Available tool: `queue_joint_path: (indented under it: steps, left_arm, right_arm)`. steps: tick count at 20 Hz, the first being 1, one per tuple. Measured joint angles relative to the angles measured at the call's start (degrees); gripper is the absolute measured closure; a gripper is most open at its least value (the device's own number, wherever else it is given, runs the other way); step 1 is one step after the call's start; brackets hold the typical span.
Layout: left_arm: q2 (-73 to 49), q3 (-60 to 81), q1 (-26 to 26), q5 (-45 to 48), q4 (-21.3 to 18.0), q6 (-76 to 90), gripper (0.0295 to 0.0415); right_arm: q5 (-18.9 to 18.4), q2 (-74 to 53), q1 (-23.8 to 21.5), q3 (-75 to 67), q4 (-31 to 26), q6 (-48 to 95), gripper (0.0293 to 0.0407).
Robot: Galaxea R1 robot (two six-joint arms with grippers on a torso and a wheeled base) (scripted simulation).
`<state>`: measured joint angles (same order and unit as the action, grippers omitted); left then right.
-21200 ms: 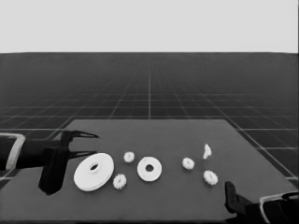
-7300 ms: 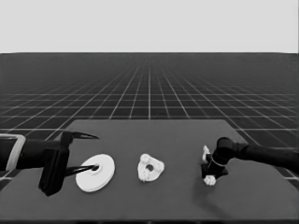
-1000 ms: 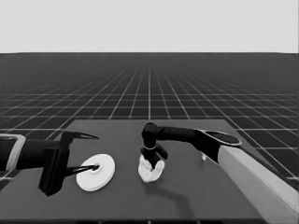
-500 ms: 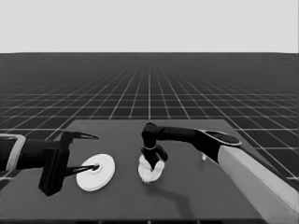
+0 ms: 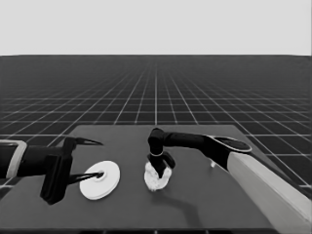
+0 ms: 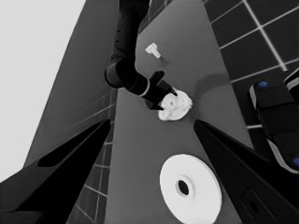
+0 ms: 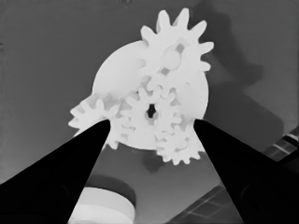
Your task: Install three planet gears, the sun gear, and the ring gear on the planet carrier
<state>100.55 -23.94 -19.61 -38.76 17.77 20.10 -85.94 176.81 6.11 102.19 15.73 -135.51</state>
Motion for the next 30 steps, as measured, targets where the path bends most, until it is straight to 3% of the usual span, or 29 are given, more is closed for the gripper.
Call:
queue_joint_path:
  steps: [1, 3, 6, 10, 11, 12, 13, 15, 20, 21, 22, 23, 24, 25, 27, 30]
  left_arm:
    - [0.0, 0.0, 0.0, 0.0, 0.0, 0.0, 0.0326]
    - [0.0, 0.0, 0.0, 0.0, 0.0, 0.0, 0.0326]
    - [0.0, 0.0, 0.0, 0.0, 0.0, 0.0, 0.0326]
    - [0.0, 0.0, 0.0, 0.0, 0.0, 0.0, 0.0326]
    - [0.0, 0.0, 0.0, 0.0, 0.0, 0.0, 0.0326]
    - [0.0, 0.0, 0.0, 0.0, 0.0, 0.0, 0.0326]
    - [0.0, 0.0, 0.0, 0.0, 0.0, 0.0, 0.0326]
    - [0.0, 0.0, 0.0, 0.0, 0.0, 0.0, 0.0326]
    - [0.0, 0.0, 0.0, 0.0, 0.0, 0.0, 0.0326]
    - [5.15, -4.22, 10.13, -21.85, 26.44, -27.8, 0.0316]
    - [15.1, -11.5, 13.3, -44.21, 22.13, -55.43, 0.0302]
    - [21.75, -21.98, 13.94, -49.64, 9.26, -69.53, 0.0309]
    - [25.11, -30.88, 14.56, -49.16, 0.63, -75.33, 0.0317]
    - [27.07, -37.21, 15.07, -48.36, -4.55, -77.47, 0.0322]
    - [29.15, -44.21, 15.65, -47.7, -9.51, -78.41, 0.0325]
    - [30.25, -47.8, 15.91, -47.54, -11.66, -78.29, 0.0326]
  right_arm:
    - [-1.52, -0.52, -2.78, -2.23, -2.46, 22.51, 0.0307]
    - [-2.26, -0.79, -6.21, -3.73, -5.02, 45.13, 0.0312]
    - [-2.26, -0.92, -7.54, -4.1, -6.27, 54.91, 0.0315]
    - [-2.21, -0.96, -7.8, -4.16, -6.59, 57.15, 0.0315]
    - [6.24, -16.79, -0.68, -30.36, 5.94, 80.92, 0.0295]
    - [11.19, -41.05, 6.12, -50.72, 13.46, 95.94, 0.0305]
    - [14.06, -56.19, 9.78, -62.66, 17.89, 104.78, 0.0311]
    - [16.82, -69.5, 12.84, -74.06, 22.03, 113.04, 0.0315]
    - [18.21, -75.6, 14.13, -79.63, 24.09, 117.1, 0.0315]
    - [18.26, -75.78, 14.17, -79.8, 24.15, 117.23, 0.0315]
    - [18.28, -75.88, 14.19, -79.9, 24.19, 117.3, 0.0315]
    - [18.3, -75.94, 14.2, -79.95, 24.21, 117.35, 0.0315]
    - [18.31, -75.97, 14.2, -79.99, 24.23, 117.37, 0.0315]
    - [18.31, -75.99, 14.21, -80.0, 24.24, 117.39, 0.0315]
    - [18.32, -76.01, 14.21, -80.02, 24.24, 117.4, 0.0315]
    - [18.32, -76.02, 14.21, -80.03, 24.25, 117.41, 0.0315]
